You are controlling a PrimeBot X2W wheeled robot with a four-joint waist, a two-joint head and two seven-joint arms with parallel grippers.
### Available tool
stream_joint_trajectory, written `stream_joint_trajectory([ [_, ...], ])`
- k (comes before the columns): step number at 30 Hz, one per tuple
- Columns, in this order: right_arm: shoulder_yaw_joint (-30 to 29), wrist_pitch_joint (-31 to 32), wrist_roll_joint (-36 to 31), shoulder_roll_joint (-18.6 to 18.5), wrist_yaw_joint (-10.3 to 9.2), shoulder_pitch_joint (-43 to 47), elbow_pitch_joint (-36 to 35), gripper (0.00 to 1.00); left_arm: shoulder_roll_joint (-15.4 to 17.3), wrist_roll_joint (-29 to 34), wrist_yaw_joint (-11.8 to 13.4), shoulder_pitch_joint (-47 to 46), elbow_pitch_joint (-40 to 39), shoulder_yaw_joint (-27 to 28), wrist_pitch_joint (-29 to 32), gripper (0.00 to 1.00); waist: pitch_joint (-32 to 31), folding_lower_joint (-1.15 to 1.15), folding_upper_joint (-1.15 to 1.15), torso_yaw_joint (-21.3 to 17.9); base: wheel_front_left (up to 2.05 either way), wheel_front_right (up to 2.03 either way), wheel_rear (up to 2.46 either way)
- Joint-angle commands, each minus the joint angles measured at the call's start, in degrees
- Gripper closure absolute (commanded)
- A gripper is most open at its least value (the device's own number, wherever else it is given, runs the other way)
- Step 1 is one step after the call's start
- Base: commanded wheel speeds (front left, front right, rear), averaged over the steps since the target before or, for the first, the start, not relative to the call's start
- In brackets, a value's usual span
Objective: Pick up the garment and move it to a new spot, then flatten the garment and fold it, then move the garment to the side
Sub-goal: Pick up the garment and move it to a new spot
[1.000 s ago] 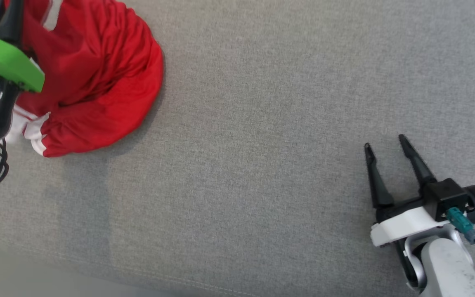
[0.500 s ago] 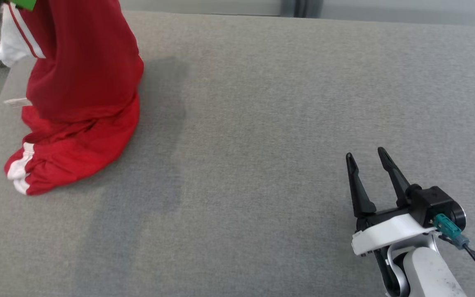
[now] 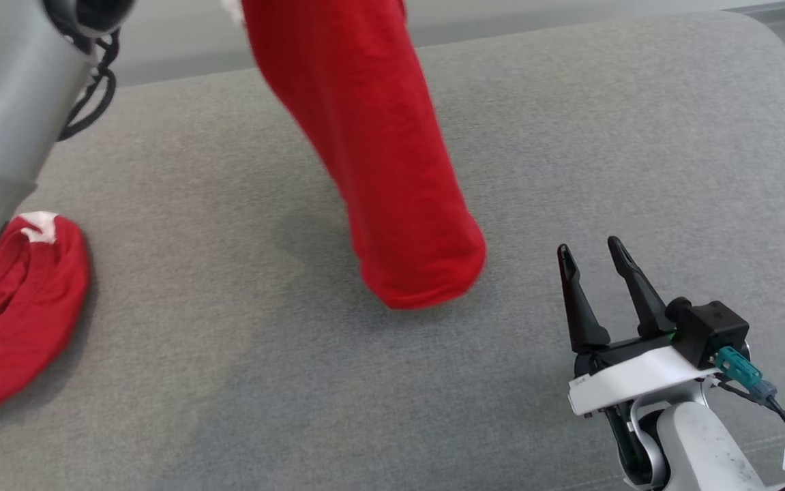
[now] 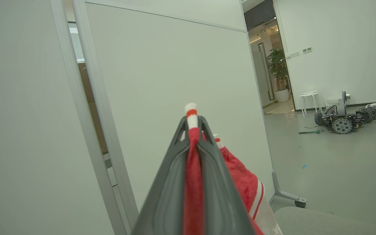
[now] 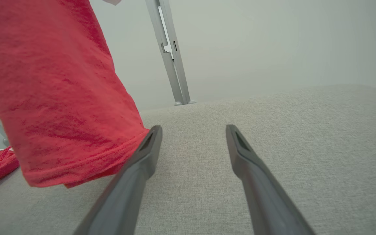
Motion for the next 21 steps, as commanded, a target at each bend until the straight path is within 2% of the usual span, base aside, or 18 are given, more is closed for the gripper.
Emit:
stream_joint_trajectory([
  [1, -0.16, -0.02, 0.47, -0.03, -0.05, -0.06, -0.24, 0.0, -0.59, 0.03, 0.12, 0.17, 0.4, -0.45, -0.5, 1.0, -0.26, 0.0, 0.0, -5.24, 0.0, 0.0, 0.0],
  [9, -0.16, -0.02, 1.18, -0.01, -0.05, 0.18, -0.52, 0.0, -4.95, 2.11, 0.12, 9.1, 2.11, -5.09, -2.01, 1.0, 1.82, 0.0, 0.0, -8.15, 0.0, 0.0, 0.0],
  [12, -0.22, -0.02, 1.29, -0.01, -0.05, 0.27, -0.64, 0.0, -6.8, 3.41, 0.12, 16.82, 1.92, -7.29, -2.4, 1.0, 2.59, 0.0, 0.0, -8.44, 0.0, 0.0, 0.0],
  [17, -0.19, -0.02, 1.36, -0.02, -0.05, -0.58, -0.72, 0.0, -10.75, 6.05, 0.12, 30.61, 0.63, -8.01, -2.37, 1.0, 4.23, 0.0, 0.0, -8.47, 0.0, 0.0, 0.0],
  [21, 0.0, -0.02, 1.08, -0.02, -0.05, -0.98, -0.54, 0.0, -13.82, 8.54, 0.12, 38.99, 2.49, -7.34, -2.39, 1.0, 4.5, 0.0, 0.0, -8.54, 0.0, 0.0, 0.0],
])
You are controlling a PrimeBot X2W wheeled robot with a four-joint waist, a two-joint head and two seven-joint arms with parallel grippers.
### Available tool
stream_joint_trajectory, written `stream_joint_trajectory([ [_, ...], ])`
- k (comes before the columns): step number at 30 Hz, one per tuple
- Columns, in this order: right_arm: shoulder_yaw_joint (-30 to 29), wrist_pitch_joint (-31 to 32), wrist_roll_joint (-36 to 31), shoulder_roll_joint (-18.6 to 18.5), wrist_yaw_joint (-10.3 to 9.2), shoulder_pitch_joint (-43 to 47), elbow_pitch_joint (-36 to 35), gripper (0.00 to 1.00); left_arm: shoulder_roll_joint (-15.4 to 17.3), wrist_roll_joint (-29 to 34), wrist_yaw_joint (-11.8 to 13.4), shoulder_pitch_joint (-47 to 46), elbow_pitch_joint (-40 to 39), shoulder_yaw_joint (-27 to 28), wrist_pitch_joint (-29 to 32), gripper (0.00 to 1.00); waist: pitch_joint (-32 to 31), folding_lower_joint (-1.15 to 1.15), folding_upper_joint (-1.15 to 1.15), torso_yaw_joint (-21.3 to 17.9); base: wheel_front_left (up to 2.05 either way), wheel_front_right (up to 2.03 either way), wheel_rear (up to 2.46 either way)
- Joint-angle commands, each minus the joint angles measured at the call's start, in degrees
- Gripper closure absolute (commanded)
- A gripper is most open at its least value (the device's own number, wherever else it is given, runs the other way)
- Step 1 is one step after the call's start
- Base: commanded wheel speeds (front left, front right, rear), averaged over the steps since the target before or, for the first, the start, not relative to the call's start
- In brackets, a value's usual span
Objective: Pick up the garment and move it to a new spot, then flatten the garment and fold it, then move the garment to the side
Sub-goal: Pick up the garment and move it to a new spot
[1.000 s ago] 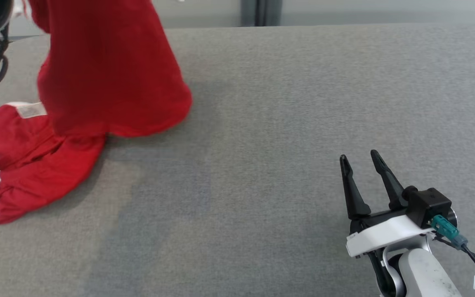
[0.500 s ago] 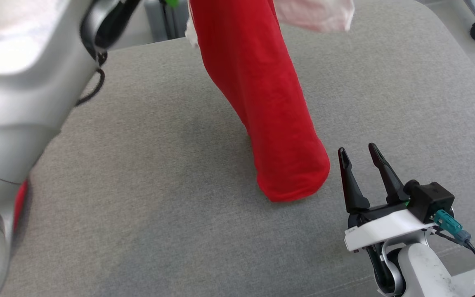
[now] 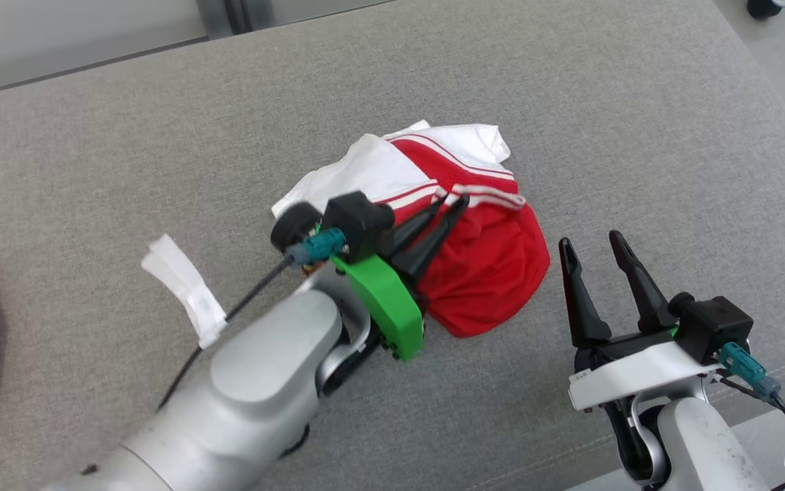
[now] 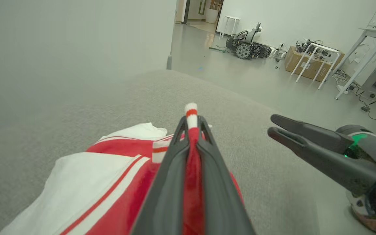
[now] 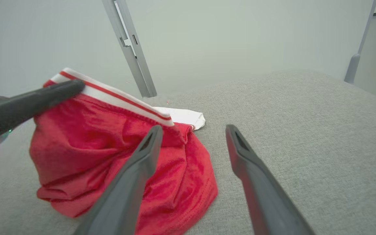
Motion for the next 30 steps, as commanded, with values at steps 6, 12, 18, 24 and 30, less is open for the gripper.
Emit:
stream_joint_trajectory([
  [6, -0.72, -0.02, -1.45, -0.04, -0.05, 1.29, 0.53, 0.0, -3.71, 2.8, 0.12, 8.91, -2.27, 4.88, -0.12, 0.0, -2.5, 0.0, 0.0, 1.5, 0.0, 0.0, 0.0],
  [12, -0.89, -0.02, -3.36, -0.07, -0.05, 4.89, 1.64, 0.0, -4.14, 6.59, 0.12, 14.79, -9.79, 1.96, -0.12, 0.0, -8.56, 0.0, 0.0, 6.27, 0.0, 0.0, 0.0],
  [18, -1.34, -0.02, -4.73, -0.05, -0.05, 7.71, 2.18, 0.0, -1.76, 14.39, 0.43, 22.07, -15.25, 13.2, -0.12, 0.0, -13.79, 0.0, 0.0, 11.58, 0.0, 0.0, 0.0],
  [24, -2.04, -0.02, -5.66, -0.07, -0.05, 9.02, 2.02, 0.0, -1.33, 19.53, 0.9, 32.71, -18.71, 29.75, -0.12, 0.0, -15.91, 0.0, 0.0, 15.43, 0.0, 0.0, 0.0],
  [30, -2.36, -0.02, -6.08, -0.07, -0.05, 10.19, 1.68, 0.0, -2.81, 26.45, 0.78, 43.76, -23.17, 45.31, -0.13, 0.0, -16.83, 0.0, 0.0, 17.2, 0.0, 0.0, 0.0],
])
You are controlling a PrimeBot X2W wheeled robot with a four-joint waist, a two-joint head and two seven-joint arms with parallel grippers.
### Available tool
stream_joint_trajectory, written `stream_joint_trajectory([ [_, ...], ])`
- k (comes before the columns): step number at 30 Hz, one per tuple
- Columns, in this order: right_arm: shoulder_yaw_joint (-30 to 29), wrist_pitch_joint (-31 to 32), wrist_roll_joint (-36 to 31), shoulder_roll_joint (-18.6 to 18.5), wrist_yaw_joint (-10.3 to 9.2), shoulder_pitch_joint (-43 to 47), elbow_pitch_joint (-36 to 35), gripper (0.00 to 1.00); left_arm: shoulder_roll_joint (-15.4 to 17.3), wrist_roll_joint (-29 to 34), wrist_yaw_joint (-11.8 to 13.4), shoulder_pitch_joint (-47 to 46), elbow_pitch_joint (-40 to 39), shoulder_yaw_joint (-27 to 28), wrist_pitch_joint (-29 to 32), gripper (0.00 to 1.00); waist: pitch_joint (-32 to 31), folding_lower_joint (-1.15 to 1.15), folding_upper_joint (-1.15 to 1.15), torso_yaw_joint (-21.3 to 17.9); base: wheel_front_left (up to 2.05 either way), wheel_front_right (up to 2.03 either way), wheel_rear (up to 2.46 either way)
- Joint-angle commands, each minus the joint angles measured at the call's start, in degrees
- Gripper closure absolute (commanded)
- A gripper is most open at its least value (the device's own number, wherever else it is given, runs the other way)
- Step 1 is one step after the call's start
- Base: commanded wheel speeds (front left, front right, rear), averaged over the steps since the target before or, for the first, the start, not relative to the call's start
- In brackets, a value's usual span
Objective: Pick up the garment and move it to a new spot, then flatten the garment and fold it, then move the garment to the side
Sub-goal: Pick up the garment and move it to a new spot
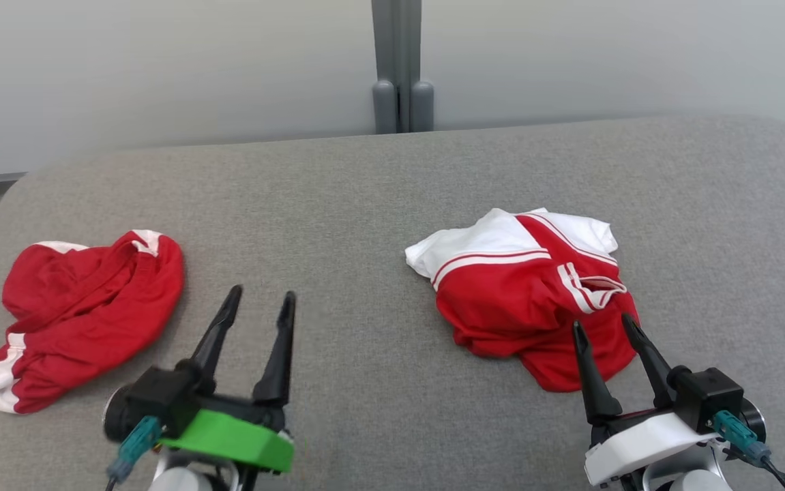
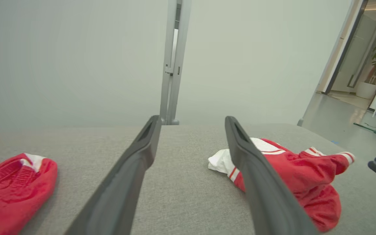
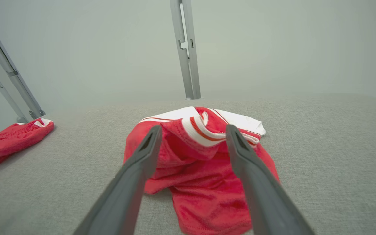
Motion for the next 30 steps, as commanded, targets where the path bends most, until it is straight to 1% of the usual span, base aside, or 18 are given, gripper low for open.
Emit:
stream_joint_trajectory([
  [1, -0.05, -0.02, -0.5, -0.11, -0.05, 1.09, -0.19, 0.0, -0.54, 2.3, 0.02, 2.89, -1.07, 2.39, -0.03, 0.0, -2.28, 0.0, 0.0, 2.31, 0.0, 0.0, 0.0],
  [3, -0.14, -0.02, -0.62, -0.12, -0.05, 1.38, -0.35, 0.0, -1.13, 4.81, -0.09, 6.17, -2.34, 5.92, -0.03, 0.0, -2.49, 0.0, 0.0, 2.43, 0.0, 0.0, 0.0],
  [5, -0.29, -0.02, -0.65, -0.11, -0.05, 1.97, -0.43, 0.0, -1.69, 6.87, -0.21, 9.11, -3.34, 8.25, -0.03, 0.0, -2.81, 0.0, 0.0, 2.51, 0.0, 0.0, 0.0],
  [8, -0.57, -0.02, -0.67, -0.13, -0.05, 2.89, -0.6, 0.0, -2.44, 9.31, -0.41, 12.87, -4.57, 10.27, -0.03, 0.0, -3.7, 0.0, 0.0, 2.61, 0.0, 0.0, 0.0],
  [11, -1.06, -0.02, -0.49, -0.12, -0.05, 4.39, -0.83, 0.0, -2.74, 10.91, -0.66, 16.37, -4.31, 9.8, -0.03, 0.0, -4.95, 0.0, 0.0, 2.78, 0.0, 0.0, 0.0],
  [16, -1.17, -0.02, -0.07, -0.12, -0.05, 5.39, -0.97, 0.0, -3.03, 11.18, -0.69, 19.16, -4.89, 10.33, -0.03, 0.0, -6.03, 0.0, 0.0, 2.28, 0.0, 0.0, 0.0],
  [30, -0.48, -0.02, 0.54, -0.11, -0.05, 4.9, -0.82, 0.0, -3.12, 11.17, -0.7, 18.07, -4.77, 9.87, -0.03, 0.0, -6.25, 0.0, 0.0, 1.15, 0.0, 0.0, 0.0],
])
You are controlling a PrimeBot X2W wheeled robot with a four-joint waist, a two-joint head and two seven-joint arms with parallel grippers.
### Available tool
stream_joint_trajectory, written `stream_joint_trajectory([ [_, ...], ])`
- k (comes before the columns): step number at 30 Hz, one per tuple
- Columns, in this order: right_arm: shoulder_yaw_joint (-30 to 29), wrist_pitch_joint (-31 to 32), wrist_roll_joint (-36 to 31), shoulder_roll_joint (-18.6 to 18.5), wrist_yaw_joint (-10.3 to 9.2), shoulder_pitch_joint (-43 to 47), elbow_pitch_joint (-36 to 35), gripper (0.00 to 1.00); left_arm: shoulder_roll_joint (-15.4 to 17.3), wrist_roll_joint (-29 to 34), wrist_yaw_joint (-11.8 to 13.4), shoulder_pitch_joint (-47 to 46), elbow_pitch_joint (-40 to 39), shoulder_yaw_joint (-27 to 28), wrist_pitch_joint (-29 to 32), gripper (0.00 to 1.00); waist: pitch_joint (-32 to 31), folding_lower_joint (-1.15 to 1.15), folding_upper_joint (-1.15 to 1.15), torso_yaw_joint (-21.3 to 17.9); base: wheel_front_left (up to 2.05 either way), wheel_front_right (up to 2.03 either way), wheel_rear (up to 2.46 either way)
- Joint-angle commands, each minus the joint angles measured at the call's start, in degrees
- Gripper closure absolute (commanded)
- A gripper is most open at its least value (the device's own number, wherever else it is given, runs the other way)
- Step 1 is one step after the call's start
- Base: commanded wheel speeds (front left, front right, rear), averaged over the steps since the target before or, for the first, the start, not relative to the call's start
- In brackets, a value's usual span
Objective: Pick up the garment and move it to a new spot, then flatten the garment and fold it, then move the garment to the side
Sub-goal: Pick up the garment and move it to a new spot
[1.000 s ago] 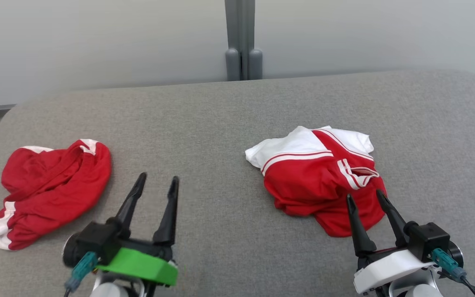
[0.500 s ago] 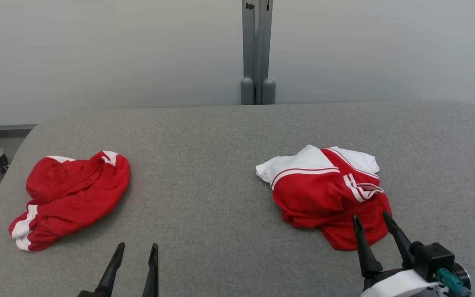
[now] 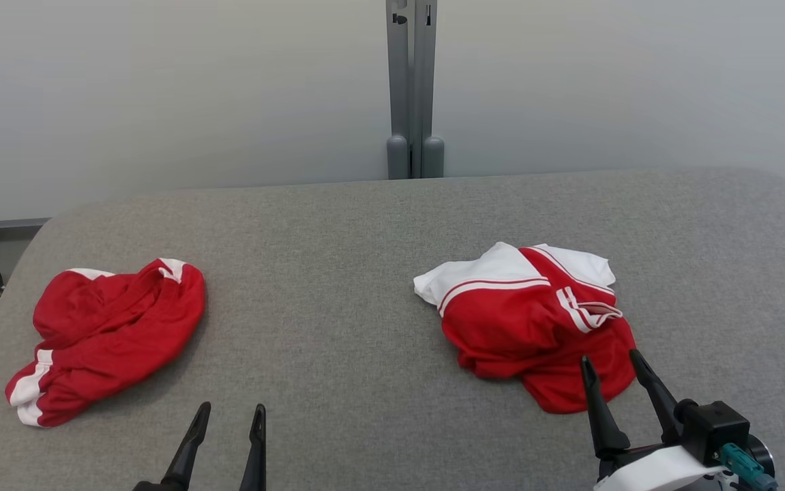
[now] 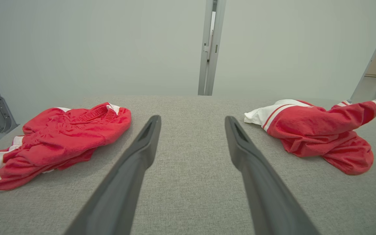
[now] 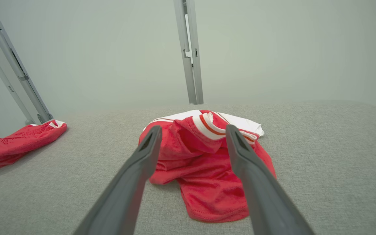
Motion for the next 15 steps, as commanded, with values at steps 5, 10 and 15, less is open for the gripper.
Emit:
stream_joint_trajectory([
  [5, -0.22, -0.02, 0.23, -0.11, -0.05, -0.41, 0.21, 0.0, -0.04, -0.13, -0.12, -0.88, 0.36, -0.96, -0.03, 0.0, 0.05, 0.0, 0.0, -0.17, 0.0, 0.0, 0.0],
  [10, -0.33, -0.02, 0.11, -0.11, -0.05, -0.35, 0.39, 0.0, -0.03, -0.43, -0.13, -1.22, 0.56, -1.48, -0.03, 0.0, 0.02, 0.0, 0.0, 0.02, 0.0, 0.0, 0.0],
  [15, -0.2, -0.02, 0.14, -0.11, -0.05, -0.14, 0.5, 0.0, -0.03, -0.33, -0.13, -1.24, 0.57, -1.7, -0.03, 0.0, 0.02, 0.0, 0.0, 0.11, 0.0, 0.0, 0.0],
])
